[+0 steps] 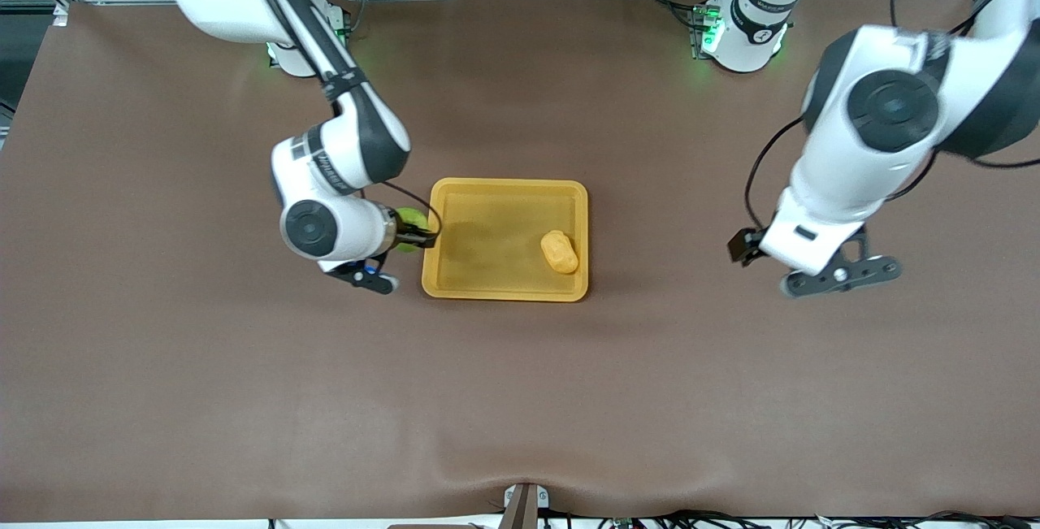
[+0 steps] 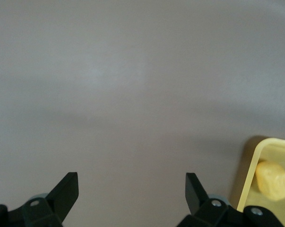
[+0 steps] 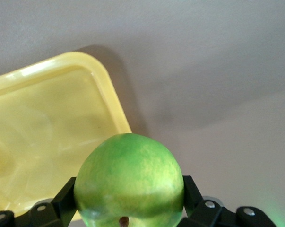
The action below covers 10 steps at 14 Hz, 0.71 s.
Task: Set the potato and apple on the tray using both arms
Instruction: 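Carry the apple to the tray while the left gripper withdraws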
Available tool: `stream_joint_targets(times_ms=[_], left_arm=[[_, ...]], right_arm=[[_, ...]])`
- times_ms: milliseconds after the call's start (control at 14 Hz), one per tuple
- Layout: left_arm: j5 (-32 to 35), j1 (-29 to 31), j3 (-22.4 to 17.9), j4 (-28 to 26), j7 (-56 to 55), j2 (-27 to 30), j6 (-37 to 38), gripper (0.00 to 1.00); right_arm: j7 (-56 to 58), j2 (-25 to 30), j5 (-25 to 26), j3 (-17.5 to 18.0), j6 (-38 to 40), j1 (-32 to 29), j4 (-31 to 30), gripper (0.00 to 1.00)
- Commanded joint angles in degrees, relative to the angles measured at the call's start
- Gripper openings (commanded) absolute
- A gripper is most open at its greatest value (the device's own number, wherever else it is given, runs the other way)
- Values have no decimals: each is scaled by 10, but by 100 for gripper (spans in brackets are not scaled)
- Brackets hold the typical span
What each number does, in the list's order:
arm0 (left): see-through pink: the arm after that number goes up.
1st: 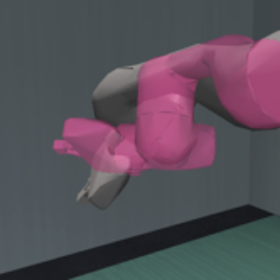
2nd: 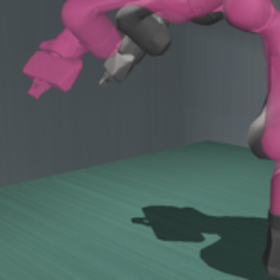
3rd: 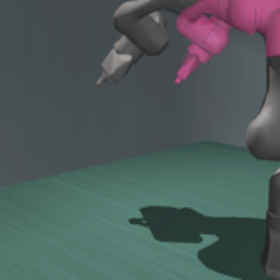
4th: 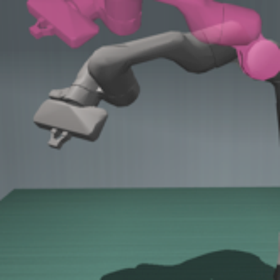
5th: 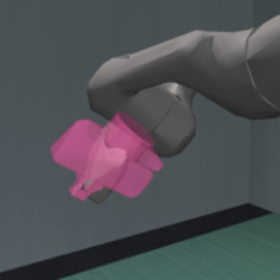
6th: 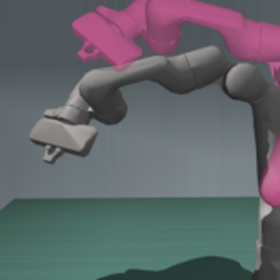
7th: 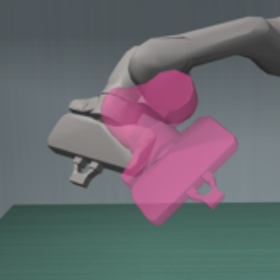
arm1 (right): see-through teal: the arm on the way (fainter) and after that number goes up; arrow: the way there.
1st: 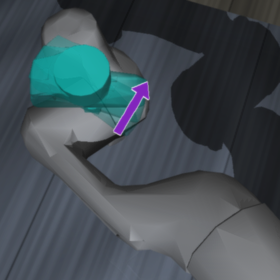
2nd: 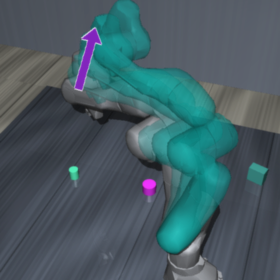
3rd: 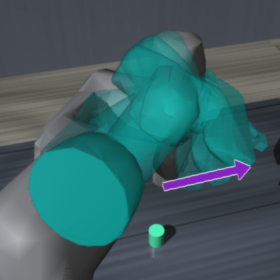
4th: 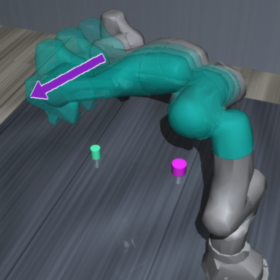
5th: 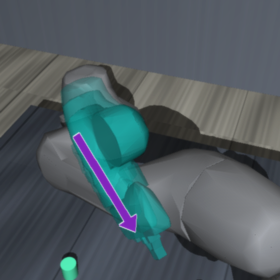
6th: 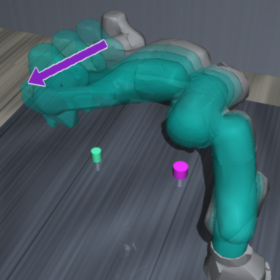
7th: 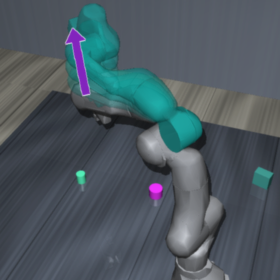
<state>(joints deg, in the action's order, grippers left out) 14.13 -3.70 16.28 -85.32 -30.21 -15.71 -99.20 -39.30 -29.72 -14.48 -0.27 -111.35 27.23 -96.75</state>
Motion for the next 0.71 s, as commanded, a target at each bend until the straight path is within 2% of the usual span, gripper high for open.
stream_joint_targets(times_ms=[0,143,357,429,643], left_arm=[[-25,21,5,-16,16,52,50,100],[-43,41,5,-17,33,70,72,100],[-51,69,2,-20,95,97,115,100],[-60,70,-8,-24,130,110,122,100],[-102,63,-79,-40,206,154,129,100]], right_arm=[[-30,-2,-19,-2,-66,22,-32,0],[-32,-20,-55,3,-99,34,-34,0],[-49,-43,-56,4,-134,50,-34,0],[-49,-45,-56,5,-137,51,-35,0],[-50,-53,-56,5,-147,58,-35,0]])
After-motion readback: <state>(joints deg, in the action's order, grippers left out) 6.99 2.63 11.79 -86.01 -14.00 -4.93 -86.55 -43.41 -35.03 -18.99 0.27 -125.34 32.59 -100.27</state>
